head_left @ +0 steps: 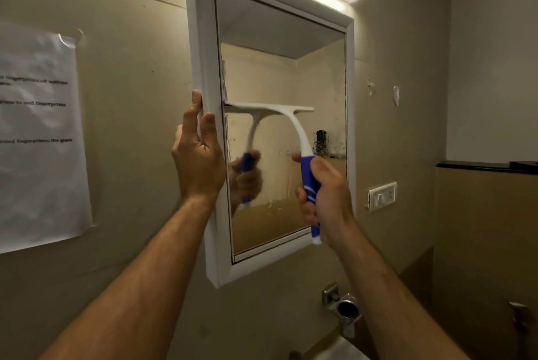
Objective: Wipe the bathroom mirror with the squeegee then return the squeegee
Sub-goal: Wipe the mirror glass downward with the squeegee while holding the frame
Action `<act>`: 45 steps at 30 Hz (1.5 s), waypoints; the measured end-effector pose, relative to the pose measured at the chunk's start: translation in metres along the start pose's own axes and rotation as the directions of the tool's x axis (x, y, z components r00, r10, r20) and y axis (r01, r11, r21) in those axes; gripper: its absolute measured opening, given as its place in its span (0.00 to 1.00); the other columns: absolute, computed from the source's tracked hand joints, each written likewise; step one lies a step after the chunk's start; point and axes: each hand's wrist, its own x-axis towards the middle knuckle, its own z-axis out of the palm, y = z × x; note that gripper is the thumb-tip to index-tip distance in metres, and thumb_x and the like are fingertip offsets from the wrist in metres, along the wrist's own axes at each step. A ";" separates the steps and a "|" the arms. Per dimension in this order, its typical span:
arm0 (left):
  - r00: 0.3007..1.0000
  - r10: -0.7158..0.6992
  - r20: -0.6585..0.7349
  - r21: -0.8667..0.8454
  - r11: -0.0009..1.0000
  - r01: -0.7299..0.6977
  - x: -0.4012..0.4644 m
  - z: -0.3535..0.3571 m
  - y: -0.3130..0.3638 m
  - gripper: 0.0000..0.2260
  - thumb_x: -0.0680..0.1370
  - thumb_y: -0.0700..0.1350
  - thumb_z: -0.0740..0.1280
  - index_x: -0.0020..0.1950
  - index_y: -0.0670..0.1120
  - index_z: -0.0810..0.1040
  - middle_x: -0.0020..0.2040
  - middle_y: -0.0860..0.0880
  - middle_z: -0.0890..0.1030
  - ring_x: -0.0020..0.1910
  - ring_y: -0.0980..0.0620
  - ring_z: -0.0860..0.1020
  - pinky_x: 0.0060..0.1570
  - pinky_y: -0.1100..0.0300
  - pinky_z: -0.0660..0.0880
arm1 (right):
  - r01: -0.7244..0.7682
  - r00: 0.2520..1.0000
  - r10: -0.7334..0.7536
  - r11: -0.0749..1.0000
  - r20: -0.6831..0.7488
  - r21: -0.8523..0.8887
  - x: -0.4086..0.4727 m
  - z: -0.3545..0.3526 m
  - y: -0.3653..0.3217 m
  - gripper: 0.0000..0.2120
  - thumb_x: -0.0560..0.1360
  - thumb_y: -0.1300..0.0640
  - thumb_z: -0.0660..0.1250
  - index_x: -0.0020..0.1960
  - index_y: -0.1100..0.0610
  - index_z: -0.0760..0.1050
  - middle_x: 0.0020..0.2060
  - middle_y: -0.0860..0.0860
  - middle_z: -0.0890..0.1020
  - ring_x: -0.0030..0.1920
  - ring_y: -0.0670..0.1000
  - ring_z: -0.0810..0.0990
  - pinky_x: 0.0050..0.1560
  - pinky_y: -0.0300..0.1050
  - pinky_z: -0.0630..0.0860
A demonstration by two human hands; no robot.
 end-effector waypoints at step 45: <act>0.991 -0.049 0.124 0.118 0.992 0.035 -0.003 -0.008 0.013 0.20 0.82 0.54 0.52 0.74 0.59 0.57 0.60 0.27 0.69 0.57 0.27 0.69 0.51 0.33 0.71 | -0.066 0.991 0.062 0.997 0.118 0.031 -0.010 -0.020 0.051 0.26 0.72 0.40 0.57 0.61 0.55 0.75 0.28 0.50 0.74 0.22 0.43 0.69 0.22 0.37 0.67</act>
